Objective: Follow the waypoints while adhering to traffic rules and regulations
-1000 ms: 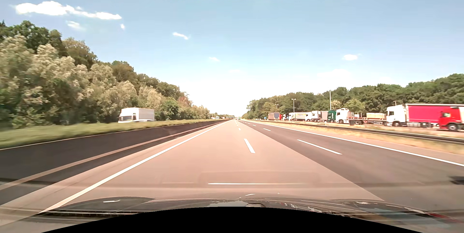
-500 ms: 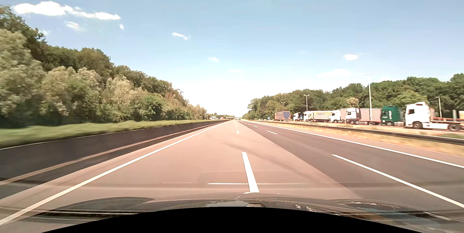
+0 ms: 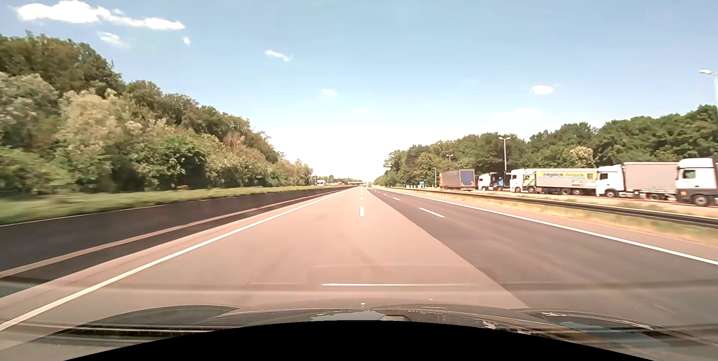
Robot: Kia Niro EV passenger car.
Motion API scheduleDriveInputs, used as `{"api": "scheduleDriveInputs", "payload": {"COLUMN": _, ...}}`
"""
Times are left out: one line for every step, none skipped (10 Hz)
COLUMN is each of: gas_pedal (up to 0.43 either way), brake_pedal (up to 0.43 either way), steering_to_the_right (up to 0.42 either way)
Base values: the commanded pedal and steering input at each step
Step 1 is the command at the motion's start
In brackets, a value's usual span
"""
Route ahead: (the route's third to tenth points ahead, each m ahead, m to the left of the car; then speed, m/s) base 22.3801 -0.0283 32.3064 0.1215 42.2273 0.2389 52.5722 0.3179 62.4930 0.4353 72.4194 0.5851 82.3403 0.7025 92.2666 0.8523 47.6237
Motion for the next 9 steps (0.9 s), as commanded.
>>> {"api": "scheduleDriveInputs", "payload": {"gas_pedal": 0.591, "brake_pedal": 0.000, "steering_to_the_right": 0.000}}
{"api": "scheduleDriveInputs", "payload": {"gas_pedal": 0.591, "brake_pedal": 0.000, "steering_to_the_right": -0.001}}
{"api": "scheduleDriveInputs", "payload": {"gas_pedal": 0.591, "brake_pedal": 0.000, "steering_to_the_right": -0.002}}
{"api": "scheduleDriveInputs", "payload": {"gas_pedal": 0.591, "brake_pedal": 0.000, "steering_to_the_right": -0.002}}
{"api": "scheduleDriveInputs", "payload": {"gas_pedal": 0.591, "brake_pedal": 0.000, "steering_to_the_right": -0.002}}
{"api": "scheduleDriveInputs", "payload": {"gas_pedal": 0.591, "brake_pedal": 0.000, "steering_to_the_right": -0.003}}
{"api": "scheduleDriveInputs", "payload": {"gas_pedal": 0.591, "brake_pedal": 0.000, "steering_to_the_right": -0.003}}
{"api": "scheduleDriveInputs", "payload": {"gas_pedal": 0.591, "brake_pedal": 0.000, "steering_to_the_right": -0.002}}
{"api": "scheduleDriveInputs", "payload": {"gas_pedal": 0.591, "brake_pedal": 0.000, "steering_to_the_right": -0.002}}
